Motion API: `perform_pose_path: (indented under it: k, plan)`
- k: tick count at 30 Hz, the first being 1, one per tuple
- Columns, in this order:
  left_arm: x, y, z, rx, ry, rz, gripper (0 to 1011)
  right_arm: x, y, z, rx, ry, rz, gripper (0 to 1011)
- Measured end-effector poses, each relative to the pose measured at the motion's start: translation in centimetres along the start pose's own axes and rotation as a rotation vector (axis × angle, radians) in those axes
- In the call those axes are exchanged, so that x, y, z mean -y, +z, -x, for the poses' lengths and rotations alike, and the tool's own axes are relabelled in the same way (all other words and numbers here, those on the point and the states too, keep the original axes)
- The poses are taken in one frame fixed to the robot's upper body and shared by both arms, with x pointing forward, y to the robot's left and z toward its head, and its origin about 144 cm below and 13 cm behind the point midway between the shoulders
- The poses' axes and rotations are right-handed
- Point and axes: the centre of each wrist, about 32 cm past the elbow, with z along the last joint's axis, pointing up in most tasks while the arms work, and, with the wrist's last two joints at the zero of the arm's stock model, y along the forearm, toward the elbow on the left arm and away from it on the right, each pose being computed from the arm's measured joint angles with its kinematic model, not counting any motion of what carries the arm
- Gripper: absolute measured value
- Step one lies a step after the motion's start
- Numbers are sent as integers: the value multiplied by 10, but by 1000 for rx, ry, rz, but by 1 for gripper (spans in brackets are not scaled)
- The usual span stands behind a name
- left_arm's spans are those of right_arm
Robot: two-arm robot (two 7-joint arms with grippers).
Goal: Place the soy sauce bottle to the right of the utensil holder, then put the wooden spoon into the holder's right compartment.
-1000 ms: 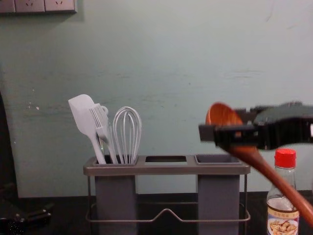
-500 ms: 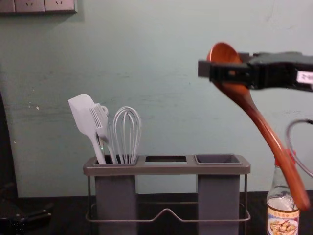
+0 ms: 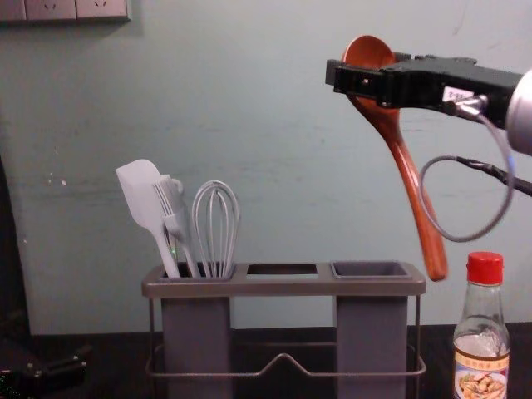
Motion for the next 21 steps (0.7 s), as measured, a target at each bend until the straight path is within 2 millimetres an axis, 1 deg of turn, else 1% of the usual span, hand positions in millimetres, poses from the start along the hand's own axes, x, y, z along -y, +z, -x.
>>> perform_pose_path:
  k: [1, 4, 7, 11, 21]
  plan:
    - [0, 0, 0, 0, 0, 0, 1005, -6, -2, -2, -1, -7, 0, 838]
    - [0, 0, 0, 0, 0, 0, 1005, -14, -4, -5, -1, -15, 2, 838]
    - [0, 0, 0, 0, 0, 0, 1005, -27, -8, -10, 12, -13, 0, 838]
    - [0, 0, 0, 0, 0, 0, 1005, -39, -12, -14, 22, -2, -5, 838]
    - [0, 0, 0, 0, 0, 0, 1005, -58, -21, -17, 32, 30, -3, 838]
